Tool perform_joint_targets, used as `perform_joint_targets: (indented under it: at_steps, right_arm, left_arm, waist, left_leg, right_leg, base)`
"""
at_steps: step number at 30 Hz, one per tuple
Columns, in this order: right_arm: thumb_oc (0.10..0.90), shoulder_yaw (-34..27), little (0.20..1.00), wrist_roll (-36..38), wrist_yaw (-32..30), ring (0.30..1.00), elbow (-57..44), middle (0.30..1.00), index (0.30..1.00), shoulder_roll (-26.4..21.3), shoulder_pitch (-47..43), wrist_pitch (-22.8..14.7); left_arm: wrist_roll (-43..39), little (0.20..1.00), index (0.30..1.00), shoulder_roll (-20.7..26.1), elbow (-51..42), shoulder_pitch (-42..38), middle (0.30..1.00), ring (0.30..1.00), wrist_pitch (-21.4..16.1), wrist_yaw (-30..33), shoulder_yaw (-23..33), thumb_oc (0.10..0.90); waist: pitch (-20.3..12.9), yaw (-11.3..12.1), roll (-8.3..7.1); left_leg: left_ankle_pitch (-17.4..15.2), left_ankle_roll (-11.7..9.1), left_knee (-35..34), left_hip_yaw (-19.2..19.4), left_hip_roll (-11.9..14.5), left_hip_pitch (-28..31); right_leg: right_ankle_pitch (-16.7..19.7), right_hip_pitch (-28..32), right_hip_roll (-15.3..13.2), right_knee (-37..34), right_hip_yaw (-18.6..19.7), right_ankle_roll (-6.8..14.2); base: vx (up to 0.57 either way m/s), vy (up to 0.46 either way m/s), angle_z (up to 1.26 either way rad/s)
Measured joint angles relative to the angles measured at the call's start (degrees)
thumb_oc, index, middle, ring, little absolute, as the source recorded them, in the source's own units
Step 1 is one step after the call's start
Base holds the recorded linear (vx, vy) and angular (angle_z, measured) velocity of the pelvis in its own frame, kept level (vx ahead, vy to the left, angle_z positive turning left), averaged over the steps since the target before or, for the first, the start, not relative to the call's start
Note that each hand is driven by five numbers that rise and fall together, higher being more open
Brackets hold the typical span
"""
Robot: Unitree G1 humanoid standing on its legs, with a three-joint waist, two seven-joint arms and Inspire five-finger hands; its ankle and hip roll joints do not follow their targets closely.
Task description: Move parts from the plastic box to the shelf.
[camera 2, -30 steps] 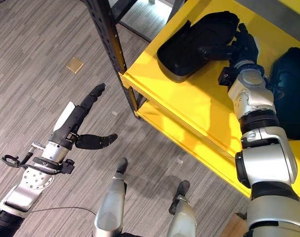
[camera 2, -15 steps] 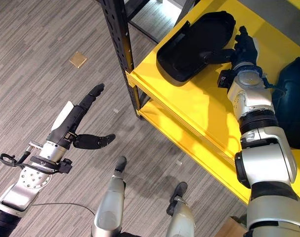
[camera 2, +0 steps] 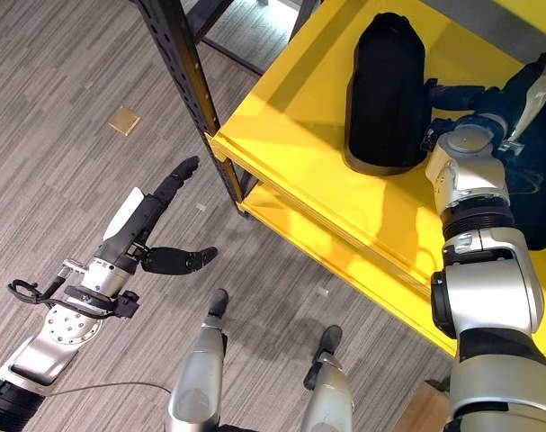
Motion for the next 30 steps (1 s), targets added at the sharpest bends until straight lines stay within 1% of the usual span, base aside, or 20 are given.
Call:
perform_joint_targets:
  at_steps: [1, 2, 3, 6, 9, 11, 13, 14, 15, 16, 17, 18, 19, 20, 21, 22, 23, 24, 26, 30]
  right_arm:
    - [0.900, -0.44, 1.000, -1.97, -1.17, 1.000, -2.19, 1.000, 1.000, 0.00, 0.08, -0.51]
    - [0.900, -0.43, 1.000, -3.84, -1.48, 1.000, -5.25, 1.000, 1.000, 0.01, 0.10, -1.90]
    - [0.900, -0.46, 1.000, -5.57, -1.49, 1.000, -7.63, 1.000, 1.000, 0.01, 0.10, -2.59]
    - [0.900, -0.10, 1.000, -7.45, -0.71, 1.000, -15.60, 1.000, 1.000, 0.74, 1.46, -3.36]
    - [0.900, 0.40, 1.000, -7.73, 0.51, 1.000, -16.29, 1.000, 1.000, 1.31, 1.46, -4.15]
    - [0.900, 0.35, 1.000, -6.40, 2.11, 1.000, -16.22, 1.000, 1.000, 3.23, 2.40, -3.90]
    - [0.900, -1.37, 1.000, -3.75, 4.85, 1.000, -17.25, 1.000, 1.000, 5.11, 5.29, -3.72]
    - [0.900, -3.21, 1.000, -1.99, 6.23, 1.000, -23.01, 1.000, 1.000, 7.29, 11.07, -3.53]
    - [0.900, -3.06, 1.000, -1.96, 7.11, 1.000, -26.31, 1.000, 1.000, 9.22, 15.31, -3.10]
    - [0.900, -2.88, 1.000, -2.11, 7.17, 1.000, -29.24, 1.000, 1.000, 10.64, 18.37, -1.84]
    - [0.900, -3.80, 1.000, -2.39, 6.87, 1.000, -36.64, 1.000, 1.000, 11.83, 24.88, -0.67]
    - [0.900, -3.76, 1.000, -3.17, 6.83, 1.000, -41.53, 1.000, 1.000, 12.72, 29.93, -0.08]
    - [0.900, -3.94, 1.000, -3.22, 6.65, 1.000, -42.84, 1.000, 1.000, 13.15, 32.31, 0.39]
    - [0.900, -5.52, 1.000, -3.28, 6.09, 1.000, -47.21, 1.000, 1.000, 14.94, 39.13, -0.14]
    - [0.900, -6.20, 1.000, -3.79, 5.76, 1.000, -50.84, 1.000, 1.000, 15.75, 42.90, -0.81]
    - [0.900, -6.23, 1.000, -4.49, 5.64, 1.000, -53.88, 1.000, 1.000, 17.73, 46.94, -2.07]
    - [0.900, -5.57, 1.000, -4.60, 5.77, 1.000, -54.85, 1.000, 1.000, 18.32, 48.47, -3.12]
    - [0.900, -4.31, 1.000, -4.80, 5.90, 1.000, -54.73, 1.000, 1.000, 18.45, 48.37, -3.86]
    - [0.900, -4.28, 1.000, -4.84, 6.16, 1.000, -54.01, 1.000, 1.000, 18.43, 48.04, -4.00]
    - [0.900, -4.25, 1.000, -5.50, 6.41, 1.000, -53.96, 1.000, 1.000, 18.25, 48.19, -4.44]
  left_arm:
    - [0.00, 1.000, 1.000, -0.05, 0.01, 0.17, 1.000, 1.000, 0.00, 0.17, -0.01, 0.900]
    - [-0.01, 1.000, 1.000, -0.05, -0.01, 0.14, 1.000, 1.000, -0.01, 0.51, -0.01, 0.900]
    - [-0.01, 1.000, 1.000, -0.16, 0.00, 0.12, 1.000, 1.000, -0.02, 0.55, -0.02, 0.900]
    - [-0.01, 1.000, 1.000, -0.46, -0.02, -0.03, 1.000, 1.000, -0.03, 0.48, -0.05, 0.900]
    - [-0.03, 1.000, 1.000, -0.47, -0.21, -0.40, 1.000, 1.000, -0.05, 0.48, -0.05, 0.900]
    - [-0.04, 1.000, 1.000, -0.47, -0.22, -0.23, 1.000, 1.000, -0.07, 0.48, -0.09, 0.900]
    - [-0.07, 1.000, 1.000, -0.67, -0.18, -0.06, 1.000, 1.000, -0.07, 0.38, 0.01, 0.900]
    - [-0.10, 1.000, 1.000, -2.09, -0.17, 0.11, 1.000, 1.000, -0.07, 0.15, 0.23, 0.900]
    - [-0.12, 1.000, 1.000, -2.70, -0.18, 0.11, 1.000, 1.000, -0.07, -0.35, 0.26, 0.900]
    - [-0.12, 1.000, 1.000, -2.67, -0.18, 0.14, 1.000, 1.000, -0.07, -0.74, 0.26, 0.900]
    - [-0.14, 1.000, 1.000, -3.17, -0.19, 0.48, 1.000, 1.000, -0.07, -0.77, 0.38, 0.900]
    - [-0.16, 1.000, 1.000, -4.25, -0.18, 1.27, 1.000, 1.000, -0.05, -0.74, 1.11, 0.900]
    - [-0.15, 1.000, 1.000, -4.94, -0.26, 1.54, 1.000, 1.000, -0.05, -0.66, 1.37, 0.900]
    - [-0.06, 1.000, 1.000, -5.82, -0.64, 2.45, 1.000, 1.000, 0.00, -0.56, 1.47, 0.900]
    - [-0.07, 1.000, 1.000, -6.86, -0.87, 2.72, 1.000, 1.000, 0.01, -0.47, 1.89, 0.900]
    - [-0.01, 1.000, 1.000, -8.23, -0.89, 2.51, 1.000, 1.000, 0.18, 0.70, 1.85, 0.900]
    - [0.04, 1.000, 1.000, -8.87, -1.03, 2.29, 1.000, 1.000, 0.38, 1.08, 1.90, 0.900]
    - [0.12, 1.000, 1.000, -9.26, -1.16, 1.23, 1.000, 1.000, 1.14, 1.28, 1.66, 0.900]
    - [0.20, 1.000, 1.000, -9.29, -1.24, 0.80, 1.000, 1.000, 1.14, 1.94, 1.66, 0.900]
    - [0.53, 1.000, 1.000, -9.28, -1.24, 1.66, 1.000, 1.000, 1.57, 3.47, 1.69, 0.900]
  waist:
    - [-0.02, -0.08, 0.56]
    - [-0.05, -0.24, 0.90]
    - [-0.05, -0.36, 0.91]
    - [-0.05, -0.65, 0.95]
    - [-0.07, -0.68, 0.99]
    - [-0.08, -0.79, 1.03]
    - [-0.08, -0.92, 1.03]
    - [-0.08, -1.01, 1.03]
    - [-0.08, -1.45, 1.02]
    - [-0.07, -2.25, 1.02]
    - [-0.07, -2.87, 0.99]
    - [-0.07, -3.88, 0.99]
    - [-0.07, -4.67, 0.96]
    - [-0.07, -6.74, 0.92]
    - [-0.08, -8.01, 0.90]
    - [-0.11, -10.47, 0.71]
    - [-0.12, -11.18, 0.69]
    - [-0.13, -12.42, 0.70]
    - [-0.14, -13.18, 0.67]
    - [-0.15, -13.34, 0.69]
  left_leg:
    - [0.01, 0.01, -0.01, 0.08, -0.22, 0.01]
    - [0.02, 0.02, -0.02, 0.15, -0.26, 0.11]
    - [0.02, 0.02, -0.08, 0.14, -0.24, 0.33]
    - [-0.11, 0.22, -0.20, 0.83, -0.30, 1.61]
    - [-0.15, 0.27, -0.18, 0.96, -0.30, 2.06]
    - [-0.13, 0.26, -0.12, 0.97, -0.31, 2.05]
    - [-0.15, 0.28, -0.10, 1.01, -0.33, 2.07]
    - [-0.23, 0.37, -0.22, 1.32, -0.33, 2.36]
    - [-0.32, 0.49, -0.22, 1.60, -0.34, 2.52]
    - [-0.36, 0.51, -0.23, 1.60, -0.35, 2.56]
    - [-0.58, 0.64, -0.24, 2.03, -0.34, 2.99]
    - [-0.81, 0.76, -0.29, 2.79, -0.35, 3.58]
    - [-1.05, 1.01, -0.29, 3.38, -0.32, 4.03]
    - [-1.24, 1.02, -0.48, 3.52, -0.30, 4.94]
    - [-1.37, 1.24, -0.80, 3.94, -0.26, 5.35]
    - [-1.35, 1.22, -1.12, 4.89, -0.02, 6.11]
    - [-1.34, 1.21, -1.27, 5.27, 0.08, 6.30]
    - [-1.34, 1.21, -1.45, 6.32, 0.65, 6.78]
    - [-1.23, 1.10, -2.13, 6.28, 1.20, 6.91]
    - [-0.75, 0.84, -3.19, 6.56, 1.80, 7.53]
  right_leg:
    - [0.07, 0.00, -0.23, 0.00, 0.04, 0.12]
    - [0.08, 0.01, -0.27, 0.00, 0.12, 0.15]
    - [0.08, 0.20, -0.26, 0.01, 0.11, 0.15]
    - [0.06, 1.03, -0.41, -0.05, 0.63, 0.19]
    - [0.02, 1.37, -0.44, -0.03, 0.77, 0.18]
    - [-0.11, 1.35, -0.46, -0.06, 0.85, -0.04]
    - [-0.11, 1.36, -0.47, -0.05, 0.91, -0.05]
    - [-0.10, 1.46, -0.50, -0.14, 1.25, -0.05]
    - [-0.05, 1.49, -0.52, -0.21, 1.39, 0.01]
    - [0.10, 1.56, -0.55, -0.21, 1.60, 0.22]
    - [0.12, 1.69, -0.57, -0.21, 1.97, 0.19]
    - [0.15, 1.79, -0.61, -0.30, 2.63, 0.17]
    - [0.38, 1.84, -0.59, -0.57, 3.20, 0.31]
    - [0.38, 2.83, -0.56, -1.03, 3.35, 0.29]
    - [0.44, 2.95, -0.51, -1.38, 3.76, 0.17]
    - [0.98, 2.92, -0.21, -1.91, 4.82, 0.05]
    - [1.10, 2.93, -0.08, -2.06, 4.94, 0.10]
    - [1.55, 2.85, 0.46, -2.68, 5.65, 0.03]
    - [1.79, 2.85, 1.03, -3.06, 5.98, -0.12]
    - [2.08, 2.68, 1.73, -3.44, 6.23, -0.37]
  base:
    - [0.00, 0.000, 0.00]
    - [-0.03, 0.033, -0.01]
    - [-0.03, 0.050, -0.02]
    - [-0.01, 0.052, -0.06]
    - [-0.01, 0.039, -0.02]
    - [-0.01, 0.051, 0.00]
    - [-0.01, 0.091, -0.02]
    - [-0.01, 0.108, -0.07]
    - [-0.01, 0.124, -0.06]
    - [-0.01, 0.131, -0.08]
    - [-0.01, 0.140, -0.14]
    - [-0.02, 0.132, -0.26]
    - [-0.02, 0.122, -0.23]
    - [-0.04, 0.115, -0.19]
    - [-0.08, 0.105, -0.26]
    - [-0.08, 0.085, -0.30]
    - [-0.07, 0.056, -0.42]
    - [-0.03, 0.029, -0.29]
    - [-0.02, 0.024, -0.13]
    - [-0.02, 0.023, -0.06]
